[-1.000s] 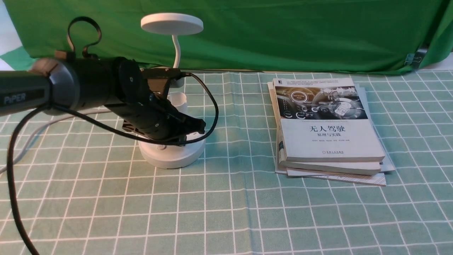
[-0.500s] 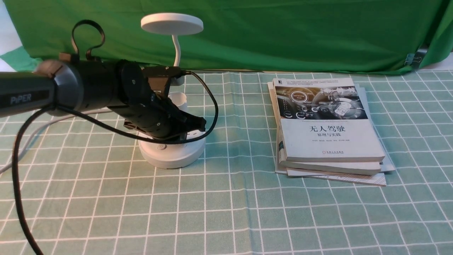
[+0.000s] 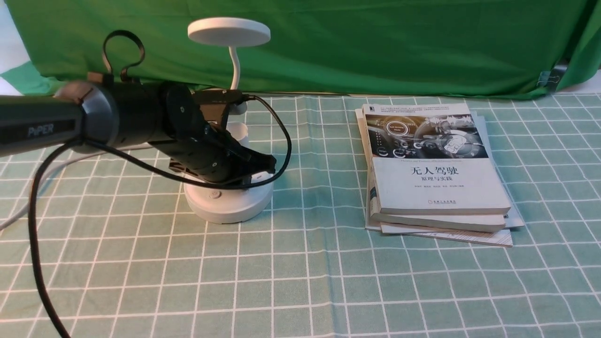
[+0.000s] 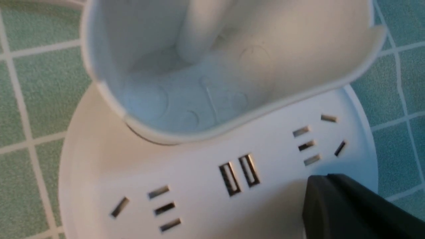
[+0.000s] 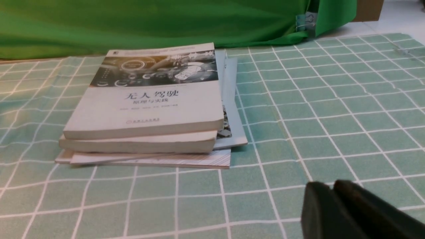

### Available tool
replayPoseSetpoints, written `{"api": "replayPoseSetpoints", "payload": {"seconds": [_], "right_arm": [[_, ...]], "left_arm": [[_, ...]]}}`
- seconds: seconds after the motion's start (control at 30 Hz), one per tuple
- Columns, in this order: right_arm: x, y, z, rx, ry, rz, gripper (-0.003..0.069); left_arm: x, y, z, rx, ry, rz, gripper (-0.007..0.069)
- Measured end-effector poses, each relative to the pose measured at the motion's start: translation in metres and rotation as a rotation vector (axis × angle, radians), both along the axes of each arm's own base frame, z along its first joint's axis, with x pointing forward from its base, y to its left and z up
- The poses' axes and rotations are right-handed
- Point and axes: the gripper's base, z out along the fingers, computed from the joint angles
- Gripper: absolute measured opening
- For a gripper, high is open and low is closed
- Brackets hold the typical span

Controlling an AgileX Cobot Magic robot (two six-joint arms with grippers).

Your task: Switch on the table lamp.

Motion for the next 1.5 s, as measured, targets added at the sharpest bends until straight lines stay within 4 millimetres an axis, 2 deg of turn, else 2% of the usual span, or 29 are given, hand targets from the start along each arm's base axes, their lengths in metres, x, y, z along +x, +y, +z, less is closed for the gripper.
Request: {"api": "replayPoseSetpoints", "payload": {"seconds": [0.13,0.3,0.4,0.47,0.5,0.63,0.77,0.8,0.83,0.9,0.97,1.0,1.1,1.2,1.33,1.5], "right_arm": [[0.0,0.0,0.0,0.0,0.0,0.0,0.0101],[0.0,0.0,0.0,0.0,0.0,0.0,0.0101],[0.0,0.0,0.0,0.0,-0.001,0.0,0.0101],[0.0,0.0,0.0,0.0,-0.001,0.0,0.0101],[0.0,0.0,0.0,0.0,-0.001,0.0,0.0101],[0.0,0.0,0.0,0.0,0.0,0.0,0.0101],[0.0,0.0,0.0,0.0,0.0,0.0,0.0101],[0.0,0.0,0.0,0.0,0.0,0.0,0.0101],[0.0,0.0,0.0,0.0,0.0,0.0,0.0101],[0.0,0.0,0.0,0.0,0.0,0.0,0.0101],[0.0,0.0,0.0,0.0,0.0,0.0,0.0101],[0.0,0.0,0.0,0.0,0.0,0.0,0.0101],[0.0,0.0,0.0,0.0,0.0,0.0,0.0101],[0.0,0.0,0.0,0.0,0.0,0.0,0.0101],[0.0,0.0,0.0,0.0,0.0,0.0,0.0101],[0.0,0.0,0.0,0.0,0.0,0.0,0.0101]], "left_arm": [[-0.001,0.001,0.005,0.016,-0.012,-0.015,0.0],[-0.016,0.006,0.024,0.046,0.024,-0.059,0.0],[-0.036,0.011,0.055,0.043,0.044,-0.087,0.0],[-0.052,0.017,0.065,0.045,0.061,-0.096,0.0],[-0.054,0.017,0.066,0.045,0.061,-0.097,0.0],[-0.104,0.034,0.092,0.004,0.007,-0.084,0.0],[-0.164,0.055,0.133,-0.074,-0.157,-0.068,0.0],[-0.167,0.056,0.134,-0.077,-0.166,-0.068,0.0],[-0.189,0.065,0.149,-0.103,-0.239,-0.068,0.0],[-0.217,0.075,0.166,-0.14,-0.342,-0.066,0.0],[-0.232,0.081,0.175,-0.163,-0.41,-0.061,0.0],[-0.249,0.087,0.182,-0.188,-0.485,-0.054,0.0],[-0.278,0.1,0.188,-0.231,-0.615,-0.041,0.0],[-0.302,0.108,0.185,-0.256,-0.689,-0.038,0.0],[-0.318,0.115,0.186,-0.275,-0.745,-0.038,0.0],[-0.324,0.117,0.187,-0.284,-0.77,-0.037,0.0]]}}
